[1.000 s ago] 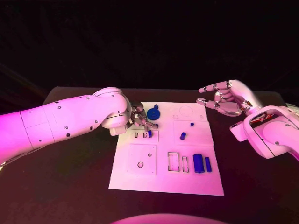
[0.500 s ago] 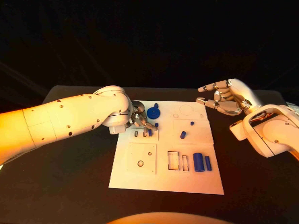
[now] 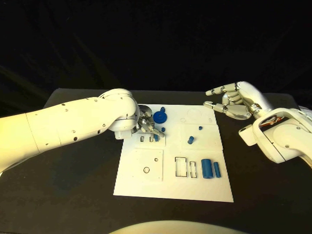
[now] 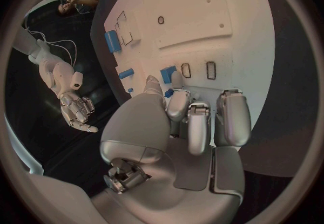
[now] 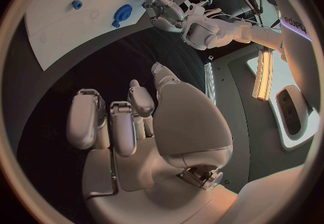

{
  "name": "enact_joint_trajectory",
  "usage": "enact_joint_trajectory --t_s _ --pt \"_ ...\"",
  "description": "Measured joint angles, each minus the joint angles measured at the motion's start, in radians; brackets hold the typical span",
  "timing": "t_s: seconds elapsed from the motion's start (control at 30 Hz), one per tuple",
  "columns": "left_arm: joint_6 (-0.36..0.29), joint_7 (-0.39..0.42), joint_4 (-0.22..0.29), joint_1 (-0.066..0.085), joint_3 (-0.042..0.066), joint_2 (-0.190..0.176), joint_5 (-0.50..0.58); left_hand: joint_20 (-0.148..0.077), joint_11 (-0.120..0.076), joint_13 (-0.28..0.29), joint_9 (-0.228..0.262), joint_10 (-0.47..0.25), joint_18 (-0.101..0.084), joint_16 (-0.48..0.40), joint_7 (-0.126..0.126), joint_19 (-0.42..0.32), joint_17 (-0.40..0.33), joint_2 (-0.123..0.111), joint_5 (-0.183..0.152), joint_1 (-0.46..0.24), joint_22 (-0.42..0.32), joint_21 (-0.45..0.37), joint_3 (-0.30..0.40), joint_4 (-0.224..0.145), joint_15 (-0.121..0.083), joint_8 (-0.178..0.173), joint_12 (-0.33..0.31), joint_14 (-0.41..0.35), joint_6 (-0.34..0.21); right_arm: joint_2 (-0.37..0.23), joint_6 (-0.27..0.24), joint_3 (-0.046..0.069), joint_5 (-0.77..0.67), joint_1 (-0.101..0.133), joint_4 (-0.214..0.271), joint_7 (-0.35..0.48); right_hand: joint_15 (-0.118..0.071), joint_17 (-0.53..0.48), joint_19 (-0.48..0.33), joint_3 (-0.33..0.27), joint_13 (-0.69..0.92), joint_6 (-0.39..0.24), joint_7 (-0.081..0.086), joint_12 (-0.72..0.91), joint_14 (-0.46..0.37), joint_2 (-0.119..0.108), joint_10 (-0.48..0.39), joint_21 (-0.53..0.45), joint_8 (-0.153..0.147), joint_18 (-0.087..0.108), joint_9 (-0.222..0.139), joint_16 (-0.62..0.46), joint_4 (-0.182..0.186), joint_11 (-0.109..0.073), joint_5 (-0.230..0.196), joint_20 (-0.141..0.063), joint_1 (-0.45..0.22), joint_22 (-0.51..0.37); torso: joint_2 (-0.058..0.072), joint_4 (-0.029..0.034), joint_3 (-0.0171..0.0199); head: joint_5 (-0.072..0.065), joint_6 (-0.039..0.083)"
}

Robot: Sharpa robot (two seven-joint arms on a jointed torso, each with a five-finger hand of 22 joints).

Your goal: Assemble the parts on the task board

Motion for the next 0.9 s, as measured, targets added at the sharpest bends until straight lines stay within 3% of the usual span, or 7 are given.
enact_joint_trajectory --t_s 0.5,0.77,0.87,0.9 --pt "0.017 -0.001 -0.008 0.000 -0.002 0.010 -0.003 0.000 -0.004 0.008 0.024 0.004 0.000 0.000 -0.004 0.000 0.000 0.000 0.005 0.038 0.005 0.000 0.036 -0.005 0.000 0.008 0.006 0.000 -0.011 0.003 0.008 0.000 0.001 0.000 -0.001 0.000 0.000 0.000 0.000 0.000 -0.001 0.000 0.000 -0.006 0.000 0.004 0.000 0.000 0.000 0.000 0.001 0.000 0.000 0.000 0.000 0.000 0.004 -0.002 0.000 0.0000 0.0004 0.000 -0.005" --pt "0.021 -0.002 -0.010 0.001 -0.001 0.013 -0.003 -0.004 -0.007 0.010 0.041 0.005 0.000 0.000 -0.014 0.004 0.000 0.004 0.011 0.133 0.008 0.000 0.140 -0.049 -0.011 0.006 0.006 0.000 -0.029 0.003 0.011 0.000 0.002 0.000 -0.001 0.001 0.000 0.000 0.000 0.000 -0.001 0.000 0.000 -0.006 0.000 0.004 0.000 0.000 0.000 0.000 0.001 0.000 0.000 0.000 0.004 0.000 0.004 -0.002 0.000 0.0000 0.0004 0.001 -0.007" --pt "0.022 -0.001 -0.009 0.004 0.002 0.013 -0.003 -0.007 -0.014 0.006 0.039 0.000 0.000 0.000 -0.015 0.007 0.000 -0.020 0.034 0.171 0.008 0.000 0.213 -0.083 -0.018 -0.011 0.000 0.000 -0.043 0.003 0.013 0.000 0.003 -0.001 -0.001 0.001 0.000 0.001 0.000 0.000 -0.001 0.000 0.000 -0.006 0.000 0.004 0.000 0.000 0.000 0.000 0.001 0.000 0.000 0.000 0.004 0.000 0.004 -0.002 0.000 0.0000 0.0005 0.000 -0.008" --pt "0.022 0.000 -0.009 0.004 0.002 0.013 -0.003 -0.007 -0.014 0.004 0.040 0.000 0.000 0.000 -0.012 0.007 0.000 -0.029 0.048 0.181 0.008 0.000 0.227 -0.072 -0.018 -0.014 -0.005 0.000 -0.048 0.003 0.013 0.000 0.003 -0.001 -0.001 0.001 0.000 0.001 0.000 0.000 -0.001 0.000 0.000 -0.006 0.000 0.004 0.000 0.000 0.000 0.000 0.001 0.000 0.000 0.000 0.004 0.000 0.004 -0.002 0.000 0.0000 0.0005 0.000 -0.008"
